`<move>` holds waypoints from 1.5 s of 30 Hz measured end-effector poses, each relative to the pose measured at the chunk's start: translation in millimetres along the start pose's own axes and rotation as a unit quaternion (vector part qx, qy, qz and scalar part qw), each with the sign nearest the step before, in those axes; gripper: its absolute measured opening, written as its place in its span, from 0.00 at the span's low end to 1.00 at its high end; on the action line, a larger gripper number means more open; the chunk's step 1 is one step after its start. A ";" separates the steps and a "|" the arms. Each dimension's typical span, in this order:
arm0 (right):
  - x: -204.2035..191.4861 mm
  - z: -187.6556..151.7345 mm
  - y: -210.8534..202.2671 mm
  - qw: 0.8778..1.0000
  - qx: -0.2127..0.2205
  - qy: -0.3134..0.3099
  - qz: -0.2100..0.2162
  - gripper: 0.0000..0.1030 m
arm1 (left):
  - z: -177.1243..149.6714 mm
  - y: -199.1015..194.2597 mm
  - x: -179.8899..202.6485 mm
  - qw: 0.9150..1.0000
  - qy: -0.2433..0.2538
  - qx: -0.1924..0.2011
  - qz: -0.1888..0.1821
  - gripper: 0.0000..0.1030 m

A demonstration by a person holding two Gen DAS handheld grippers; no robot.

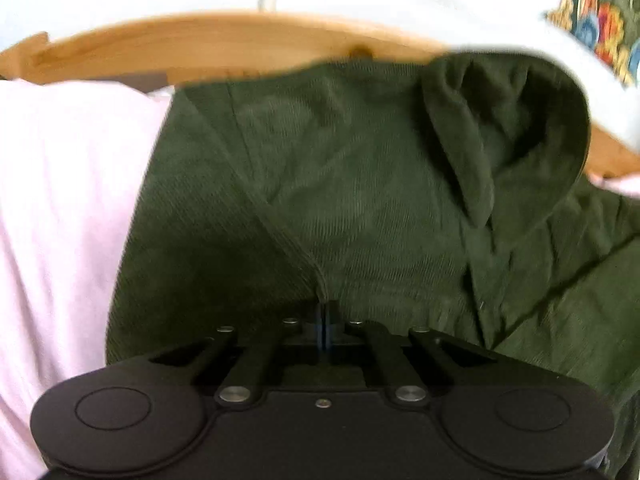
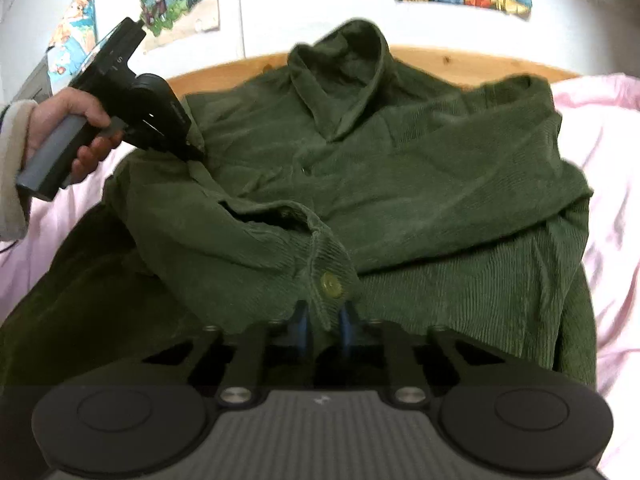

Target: Fold large clothes

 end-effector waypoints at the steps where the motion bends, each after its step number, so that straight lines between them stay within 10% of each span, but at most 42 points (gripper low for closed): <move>1: -1.1 3.8 -6.0 1.000 0.011 -0.008 -0.003 0.13 | 3.6 -9.8 -2.0 1.000 -0.007 0.028 -0.008 0.00; 5: -4.3 33.1 -32.8 0.994 0.088 -0.052 -0.026 0.12 | 22.9 -41.2 -9.7 0.993 -0.025 0.118 -0.014 0.00; 8: 2.3 56.6 -24.3 0.991 0.101 -0.069 -0.050 0.13 | 29.1 -23.5 -14.9 0.995 -0.048 0.085 -0.020 0.04; 13: 32.6 65.9 25.5 0.992 0.047 -0.035 -0.110 0.31 | 12.8 -20.0 -29.5 0.993 -0.054 0.096 -0.033 0.56; 16: 35.7 67.1 18.0 0.990 0.077 -0.012 -0.117 0.63 | -3.4 -49.6 -42.8 0.989 -0.004 0.147 -0.021 0.72; 20: 19.1 61.8 19.3 0.989 0.101 -0.039 -0.104 0.75 | -40.4 -74.6 -60.8 0.983 0.074 0.167 0.028 0.71; 24: 9.5 48.1 41.0 0.989 0.070 -0.072 -0.112 0.78 | -71.9 -52.5 -78.0 0.986 0.111 0.091 0.083 0.50; 45: 30.6 38.4 49.6 0.988 0.070 -0.064 -0.120 0.94 | -87.3 -56.2 -93.1 0.990 0.064 0.106 0.074 0.60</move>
Point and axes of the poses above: each gripper's, at about its wrist camera, not at the fingertips, and y roughly the way its jaws point, x to its right, z to its top, the point moved 3 cm from there along y, roughly the way its jaws point, and after that the axes turned 3 degrees about x, right-handed, at the moved point
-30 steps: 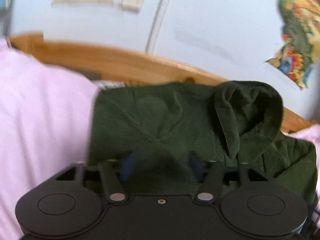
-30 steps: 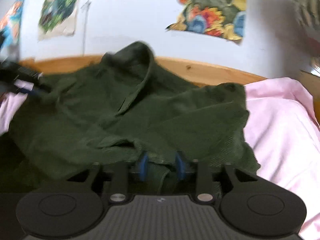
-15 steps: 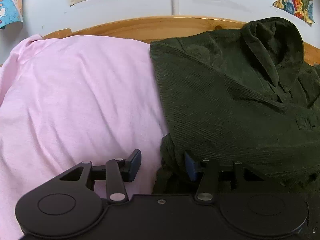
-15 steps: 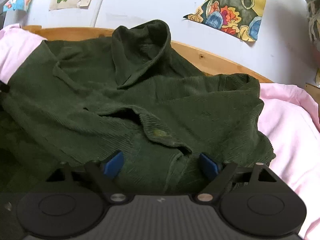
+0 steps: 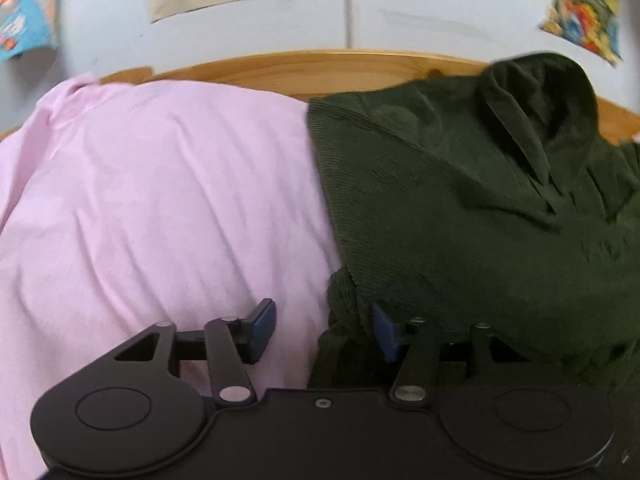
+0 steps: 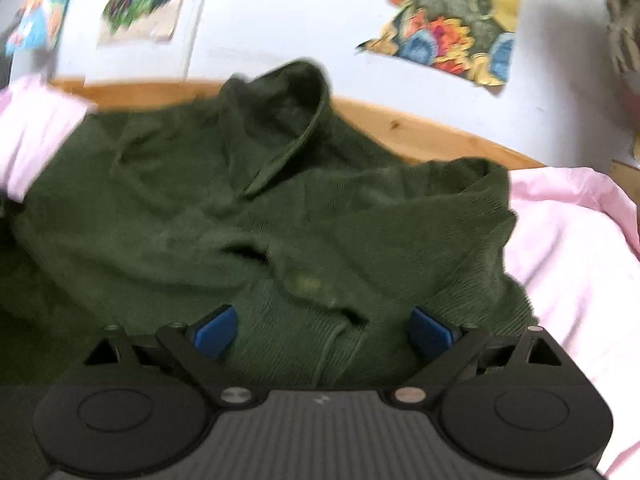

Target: Fold large clothes

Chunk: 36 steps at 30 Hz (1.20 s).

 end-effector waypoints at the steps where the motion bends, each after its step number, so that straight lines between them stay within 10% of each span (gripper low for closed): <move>1: 4.3 7.0 -2.6 1.000 0.012 0.011 -0.001 0.95 | 2.1 -2.5 2.1 1.000 -0.007 -0.002 0.010 0.64; 5: 13.8 50.1 3.8 0.998 0.049 0.029 -0.011 1.00 | 12.1 -12.7 22.9 0.999 -0.024 0.020 0.032 0.86; 16: -0.2 173.3 140.4 0.997 0.042 0.057 -0.015 0.82 | 6.2 -33.0 70.9 0.998 -0.033 0.032 -0.052 0.91; 19: 0.4 187.0 163.1 0.997 0.035 0.058 -0.022 0.56 | 4.9 -34.3 63.6 0.997 -0.045 0.033 -0.060 0.91; 21: 0.1 188.2 168.8 0.998 0.028 0.058 -0.021 0.05 | 6.2 -35.6 58.8 0.995 -0.061 0.035 -0.066 0.91; 29: -32.0 153.3 93.3 0.991 0.112 -0.061 0.027 0.05 | 17.4 -43.5 49.8 0.990 -0.083 0.075 -0.084 0.91; 36: -29.0 125.1 11.2 0.988 0.134 -0.040 0.069 0.05 | 30.9 -50.2 72.7 0.964 -0.002 0.174 -0.201 0.89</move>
Point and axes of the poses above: each gripper's, at about its wrist camera, not at the fingertips, and y roughly the way its jaws point, x to its right, z to its top, the point moved 3 cm from there along y, roughly the way its jaws point, and after that the axes turned 3 degrees about x, right-handed, at the moved point
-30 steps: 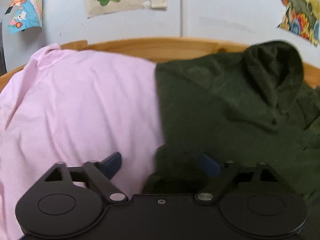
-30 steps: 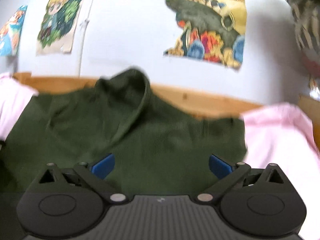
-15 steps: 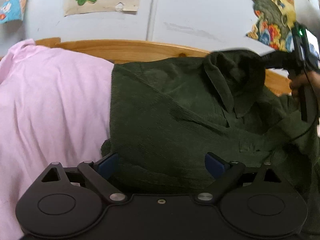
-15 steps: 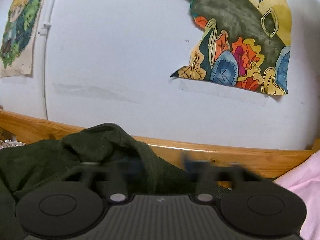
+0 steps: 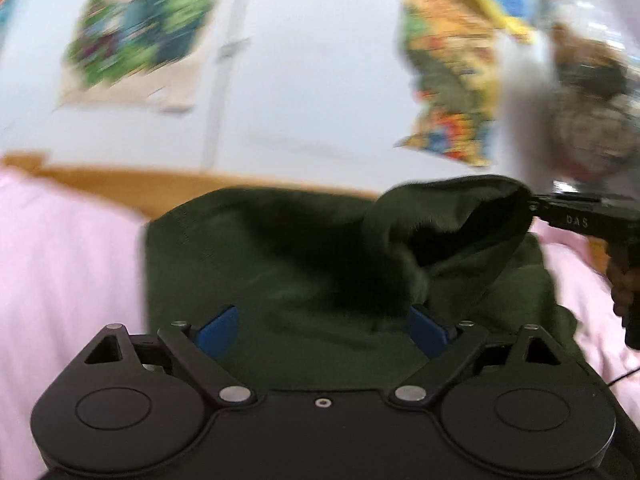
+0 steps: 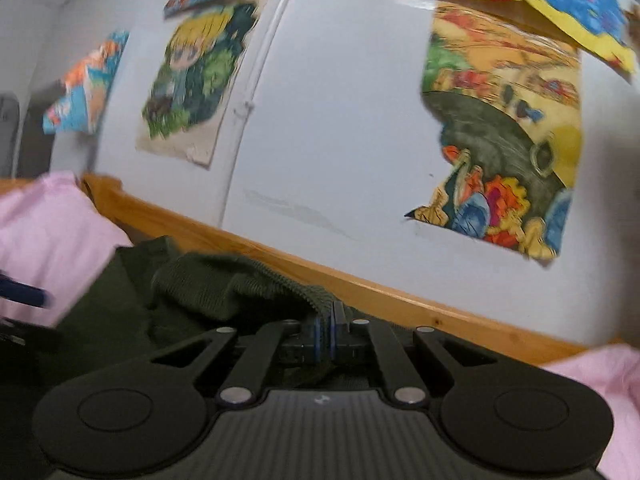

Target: Fold large clothes

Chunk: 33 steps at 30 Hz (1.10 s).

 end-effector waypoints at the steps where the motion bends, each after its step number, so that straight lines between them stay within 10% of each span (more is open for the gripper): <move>1: 2.2 -0.3 -9.3 1.000 0.000 0.007 0.002 0.05 | 2.3 5.0 3.6 1.000 0.014 0.002 -0.017 0.88; 14: 17.1 -9.4 -35.6 0.999 -0.029 0.031 0.023 0.05 | 8.8 73.3 37.6 0.977 0.036 -0.062 -0.201 0.48; 28: 45.7 -25.2 -16.4 0.993 -0.062 0.097 0.015 0.05 | 14.8 55.6 57.9 0.960 0.111 -0.070 -0.249 0.22; 33: 43.5 -27.3 -15.0 0.994 -0.073 0.077 0.013 0.05 | 18.4 55.7 58.3 0.977 0.100 -0.059 -0.180 0.05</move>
Point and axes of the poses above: each gripper's, at about its wrist camera, not at the fingertips, and y roughly the way its jaws point, x to its right, z to its top, the point moved 3 cm from there along y, roughly the way its jaws point, and after that the axes turned 3 degrees about x, right-handed, at the moved point
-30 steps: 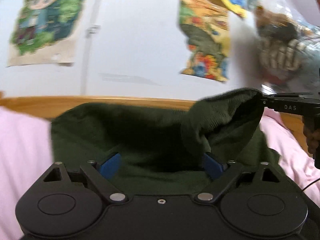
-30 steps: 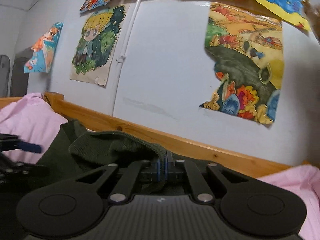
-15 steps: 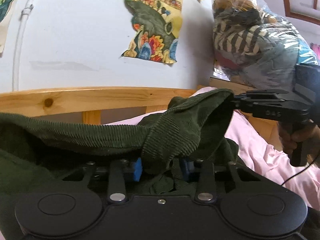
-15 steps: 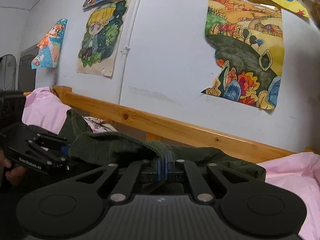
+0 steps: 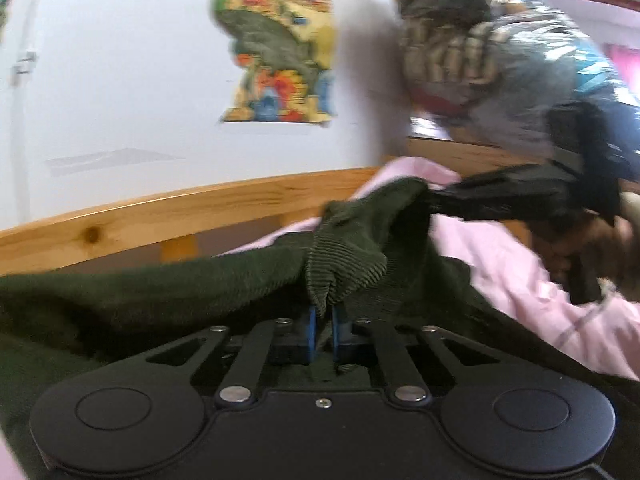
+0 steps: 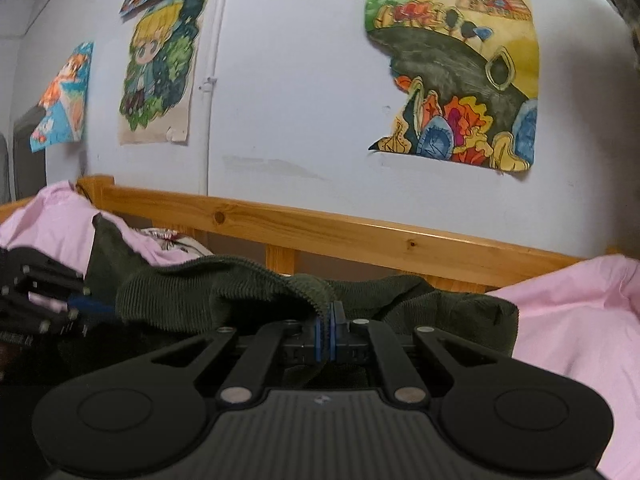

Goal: Fold large clothes
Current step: 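Lift the hem with both grippers and fold it toward the collar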

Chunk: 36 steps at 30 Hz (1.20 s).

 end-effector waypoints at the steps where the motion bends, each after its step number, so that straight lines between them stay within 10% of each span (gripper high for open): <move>1: -3.2 0.3 -1.6 1.000 0.002 -0.011 -0.005 0.05 | 1.5 -2.1 1.9 1.000 -0.001 -0.001 0.029 0.05; 3: -15.0 0.8 -9.3 0.998 0.014 -0.048 -0.027 0.05 | 4.6 -8.6 11.1 0.995 0.021 0.004 0.100 0.04; 8: -74.1 -7.1 -70.4 0.976 0.117 -0.156 -0.097 0.05 | -0.4 -32.1 44.3 0.949 0.099 0.053 0.295 0.03; 12: -105.3 -34.3 -90.6 0.957 0.149 -0.189 -0.161 0.05 | -36.0 -39.8 72.7 0.914 0.202 0.060 0.348 0.03; 15: -110.5 -67.5 -95.0 0.955 0.076 -0.236 -0.163 0.05 | -65.2 -40.9 83.8 0.907 0.254 0.038 0.332 0.03; 20: -105.6 -114.5 -99.6 0.953 0.006 -0.275 -0.127 0.05 | -107.9 -32.4 94.1 0.917 0.288 -0.032 0.273 0.03; 22: -101.7 -125.5 -99.2 0.957 -0.028 -0.263 -0.121 0.06 | -118.9 -29.4 94.5 0.938 0.258 -0.064 0.222 0.03; 29: -80.4 -111.6 -124.0 0.989 -0.074 -0.107 -0.072 0.56 | -114.7 -40.7 52.8 0.983 0.061 -0.100 0.138 0.04; 32: -73.4 -98.9 -137.7 0.994 -0.089 -0.017 -0.054 0.65 | -114.6 -47.7 31.0 0.987 -0.031 -0.109 0.110 0.08; 36: -67.8 -90.4 -145.4 0.982 -0.114 0.153 0.009 0.76 | -107.1 -74.5 21.8 0.989 -0.084 -0.089 0.082 0.38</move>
Point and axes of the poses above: each gripper's, at about its wrist camera, not at the fingertips, and y roughly the way its jaws point, x to its right, z to its top, the point moved 3 cm from there along y, roughly the way its jaws point, and after that the axes turned 3 degrees about x, right-handed, at the moved point
